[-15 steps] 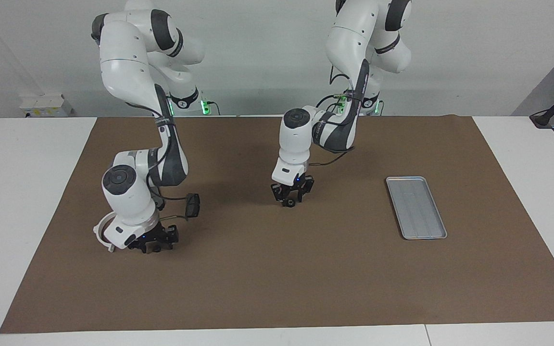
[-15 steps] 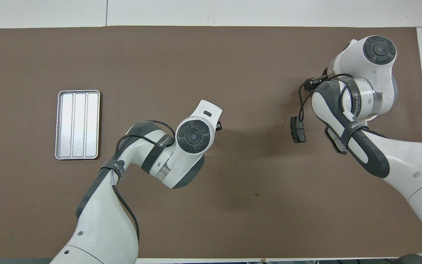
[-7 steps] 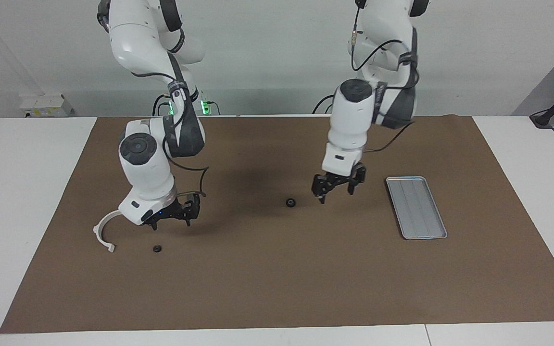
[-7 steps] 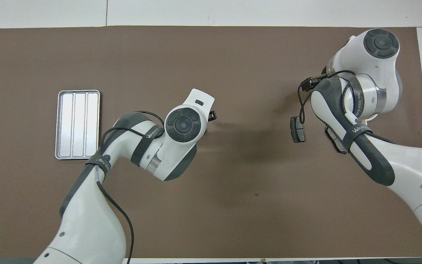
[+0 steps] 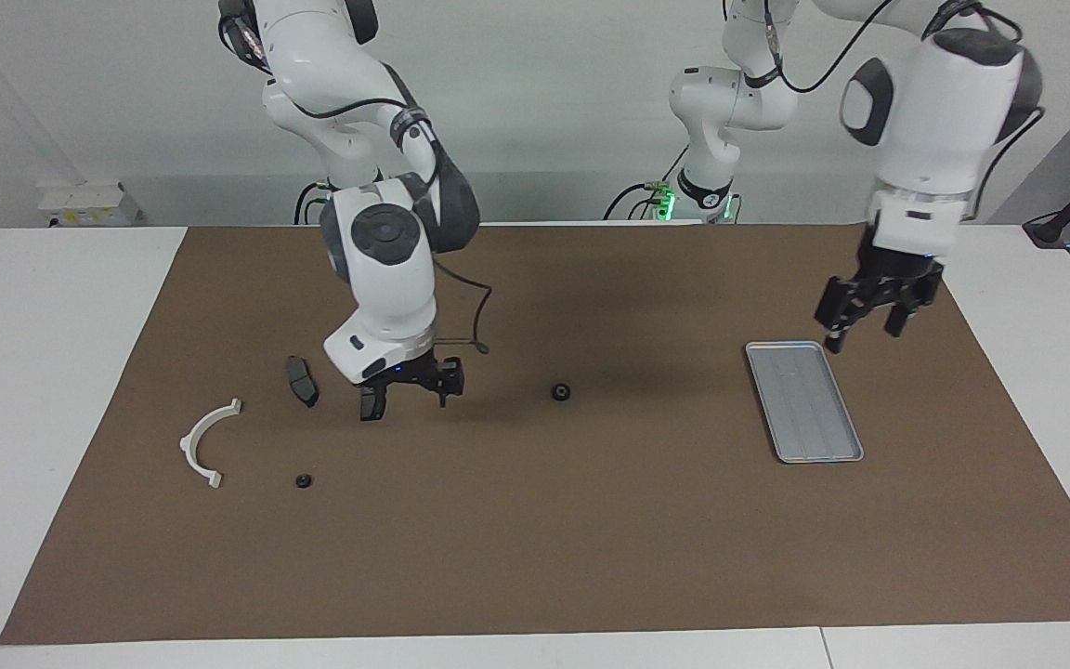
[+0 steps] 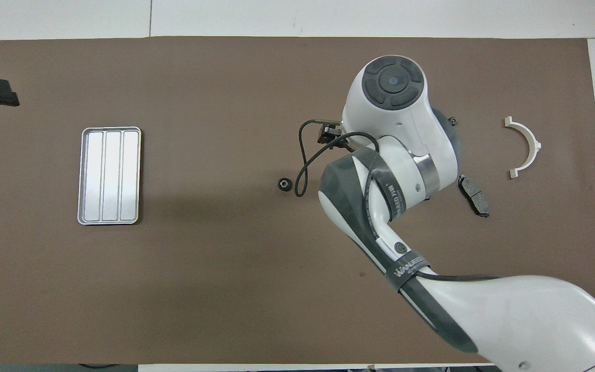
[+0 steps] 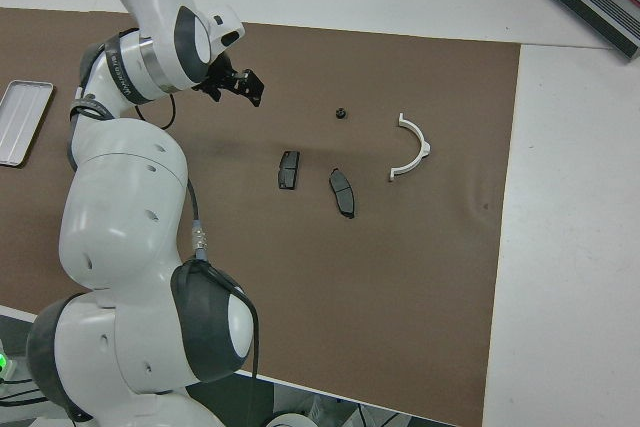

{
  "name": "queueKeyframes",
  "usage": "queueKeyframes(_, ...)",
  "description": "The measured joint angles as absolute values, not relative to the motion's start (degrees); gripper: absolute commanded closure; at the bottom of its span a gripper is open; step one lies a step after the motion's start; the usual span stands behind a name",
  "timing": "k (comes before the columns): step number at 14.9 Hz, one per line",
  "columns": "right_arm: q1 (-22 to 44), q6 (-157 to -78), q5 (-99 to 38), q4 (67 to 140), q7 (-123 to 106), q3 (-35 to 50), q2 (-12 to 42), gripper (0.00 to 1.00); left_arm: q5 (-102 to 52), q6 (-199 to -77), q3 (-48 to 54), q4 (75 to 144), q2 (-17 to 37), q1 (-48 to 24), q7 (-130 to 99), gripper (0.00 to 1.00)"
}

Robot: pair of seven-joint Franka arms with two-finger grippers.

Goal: Place bearing gear from tray to pile

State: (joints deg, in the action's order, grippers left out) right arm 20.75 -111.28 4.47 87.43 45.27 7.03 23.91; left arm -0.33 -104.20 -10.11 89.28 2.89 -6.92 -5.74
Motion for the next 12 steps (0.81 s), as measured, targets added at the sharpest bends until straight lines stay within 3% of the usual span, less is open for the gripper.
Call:
queueKeyframes(4,26.98,-114.37,4.05,87.45,57.15,7.22,24.56,0.0,-1.24,-91.0,-9.63,84.63,2.95,-5.42,-2.04,0.0)
queueKeyframes(12,32.4,-122.47,6.34,87.53,68.62,6.9,33.68,0.0,-1.43,-89.03,-8.03,81.99,3.69,-5.65,-2.04,0.0)
